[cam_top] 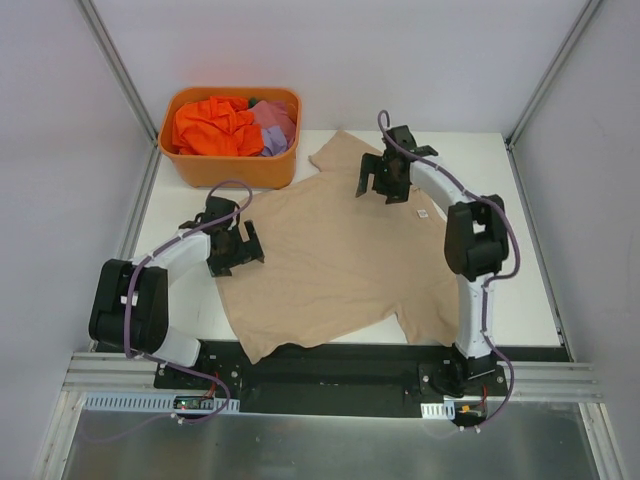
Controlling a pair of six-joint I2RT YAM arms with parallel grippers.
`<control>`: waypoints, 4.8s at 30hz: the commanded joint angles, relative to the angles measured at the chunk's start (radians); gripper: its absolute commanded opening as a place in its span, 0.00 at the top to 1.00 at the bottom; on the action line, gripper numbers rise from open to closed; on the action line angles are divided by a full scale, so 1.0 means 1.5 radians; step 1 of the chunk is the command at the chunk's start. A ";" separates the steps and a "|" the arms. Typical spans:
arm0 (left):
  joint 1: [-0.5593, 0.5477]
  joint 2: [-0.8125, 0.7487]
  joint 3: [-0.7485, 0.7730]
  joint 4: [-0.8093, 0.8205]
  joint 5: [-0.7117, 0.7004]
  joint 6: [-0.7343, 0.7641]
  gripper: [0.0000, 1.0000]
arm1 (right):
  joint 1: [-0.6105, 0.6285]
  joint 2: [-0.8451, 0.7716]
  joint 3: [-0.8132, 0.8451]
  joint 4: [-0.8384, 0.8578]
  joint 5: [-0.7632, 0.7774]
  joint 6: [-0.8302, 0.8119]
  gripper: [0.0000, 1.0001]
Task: Fold and stack the t-shirts
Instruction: Flatten out the tshirt
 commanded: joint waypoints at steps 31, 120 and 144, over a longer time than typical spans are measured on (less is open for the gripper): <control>0.039 0.014 0.179 -0.068 0.031 0.033 0.01 | -0.192 -0.037 -0.024 -0.029 -0.024 -0.063 0.04; 0.067 0.253 0.479 -0.086 -0.083 0.115 0.01 | -0.425 -0.173 -0.116 -0.126 0.032 -0.177 0.04; 0.011 -0.011 0.188 -0.035 0.035 0.018 0.01 | -0.223 -0.328 -0.304 -0.032 -0.010 -0.152 0.04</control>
